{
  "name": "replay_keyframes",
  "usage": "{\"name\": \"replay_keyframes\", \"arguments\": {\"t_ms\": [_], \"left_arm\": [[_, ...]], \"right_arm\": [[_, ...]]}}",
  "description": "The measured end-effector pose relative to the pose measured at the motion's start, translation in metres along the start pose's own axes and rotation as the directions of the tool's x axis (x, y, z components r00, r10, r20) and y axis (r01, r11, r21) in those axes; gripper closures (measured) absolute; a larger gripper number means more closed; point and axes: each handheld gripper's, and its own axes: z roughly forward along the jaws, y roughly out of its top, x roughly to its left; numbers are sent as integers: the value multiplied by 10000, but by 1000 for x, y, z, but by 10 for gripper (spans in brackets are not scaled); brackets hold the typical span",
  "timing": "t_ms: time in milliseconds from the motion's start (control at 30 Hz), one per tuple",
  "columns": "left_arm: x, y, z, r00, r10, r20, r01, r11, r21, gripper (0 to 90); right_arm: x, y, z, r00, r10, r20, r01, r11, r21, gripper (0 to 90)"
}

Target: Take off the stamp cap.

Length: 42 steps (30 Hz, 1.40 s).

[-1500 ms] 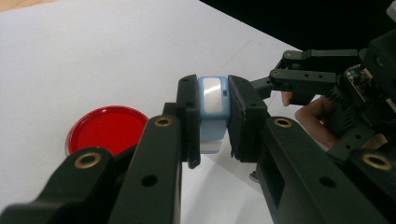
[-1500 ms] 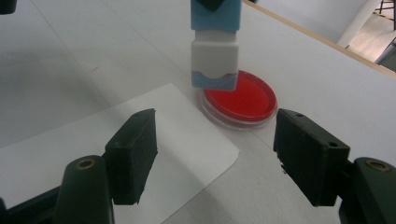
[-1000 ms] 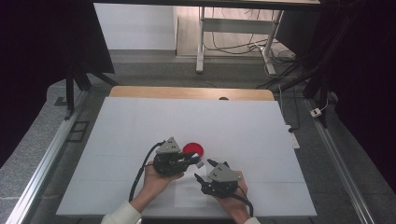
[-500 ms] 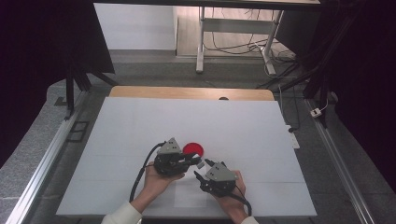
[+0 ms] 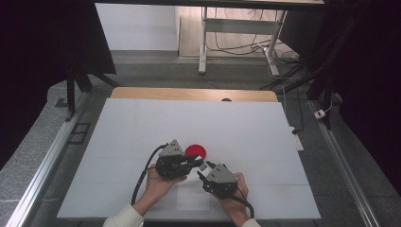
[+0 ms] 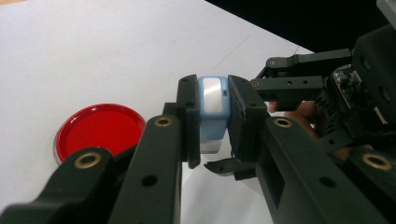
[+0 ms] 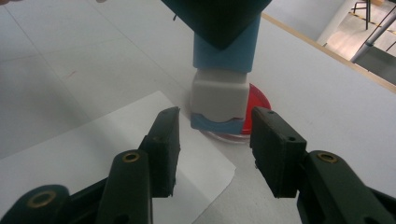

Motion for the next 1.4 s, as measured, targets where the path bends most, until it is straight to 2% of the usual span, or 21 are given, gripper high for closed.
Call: {"name": "replay_keyframes", "arguments": {"t_ms": [800, 1400], "left_arm": [[-1, 0, 0, 10000, 32, -47, -32, 10000, -19, 752], [0, -2, 0, 10000, -29, -15, 29, 10000, -71, 754]], "right_arm": [[2, 2, 2, 9998, -43, 183, 42, 10000, 59, 633], [3, 2, 1, 9987, -349, 374, 345, 9993, 110, 651]]}}
